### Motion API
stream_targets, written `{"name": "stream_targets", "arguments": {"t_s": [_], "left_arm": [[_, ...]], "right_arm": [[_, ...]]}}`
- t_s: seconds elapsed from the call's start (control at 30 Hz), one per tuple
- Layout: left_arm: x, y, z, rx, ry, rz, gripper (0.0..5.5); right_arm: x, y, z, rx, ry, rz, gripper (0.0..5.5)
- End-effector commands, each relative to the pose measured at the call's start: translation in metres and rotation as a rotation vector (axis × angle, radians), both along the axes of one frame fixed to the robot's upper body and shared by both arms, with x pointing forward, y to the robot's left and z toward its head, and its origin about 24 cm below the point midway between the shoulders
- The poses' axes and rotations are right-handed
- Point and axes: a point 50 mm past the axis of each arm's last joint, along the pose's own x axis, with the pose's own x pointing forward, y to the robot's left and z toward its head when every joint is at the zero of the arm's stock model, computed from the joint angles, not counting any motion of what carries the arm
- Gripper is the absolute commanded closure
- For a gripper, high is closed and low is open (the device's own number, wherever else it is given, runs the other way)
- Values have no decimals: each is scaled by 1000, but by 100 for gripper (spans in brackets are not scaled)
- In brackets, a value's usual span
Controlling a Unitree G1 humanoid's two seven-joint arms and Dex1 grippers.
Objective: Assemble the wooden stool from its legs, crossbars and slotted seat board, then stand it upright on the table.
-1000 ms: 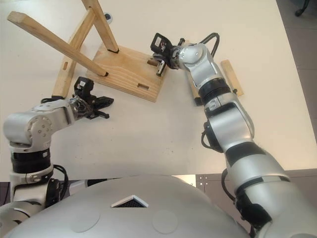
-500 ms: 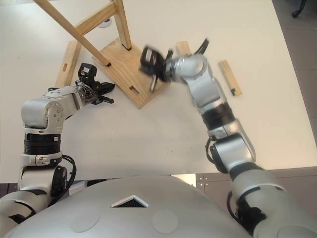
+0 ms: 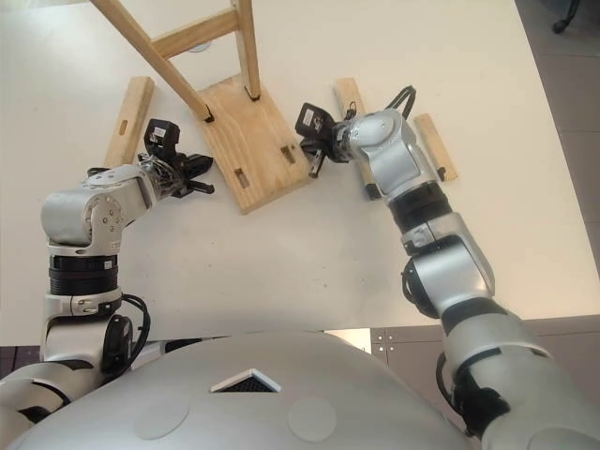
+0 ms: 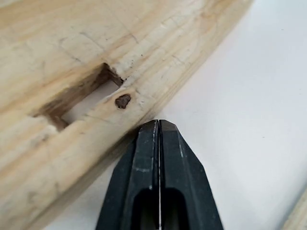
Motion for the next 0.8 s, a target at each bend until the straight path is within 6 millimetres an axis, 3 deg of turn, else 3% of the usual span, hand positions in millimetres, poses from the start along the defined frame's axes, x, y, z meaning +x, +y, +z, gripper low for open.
{"name": "stream_targets", "arguments": {"t_s": [0.03, 0.23, 0.3, 0.37, 0.43, 0.5, 0.6, 0.67, 0.8], "left_arm": [[-17, -12, -30, -11, 153, -21, 550], [-16, -14, -33, -7, 142, -12, 550], [-10, -5, -24, -6, 90, 32, 550], [-3, 9, -15, 15, 23, 95, 550], [4, 23, -8, 31, -43, 172, 550], [7, 35, 1, 53, -136, 265, 550], [6, 39, 13, 53, -257, 366, 550], [2, 36, 18, 42, -303, 397, 550], [-9, 32, 19, 25, -337, 464, 550]], "right_arm": [[-16, 16, 9, 55, 2, 21, 548], [-10, 9, 8, 22, -11, -88, 548], [-1, -1, 18, 65, -44, -187, 548], [11, -19, 38, 137, -121, -324, 529], [25, -52, 60, 193, -209, -516, 504], [29, -96, 67, 156, -284, -686, 470], [5, -146, 50, -1, -236, -762, 426], [-15, -164, 43, -70, -181, -766, 396], [-28, -172, 58, -98, -144, -732, 333]]}}
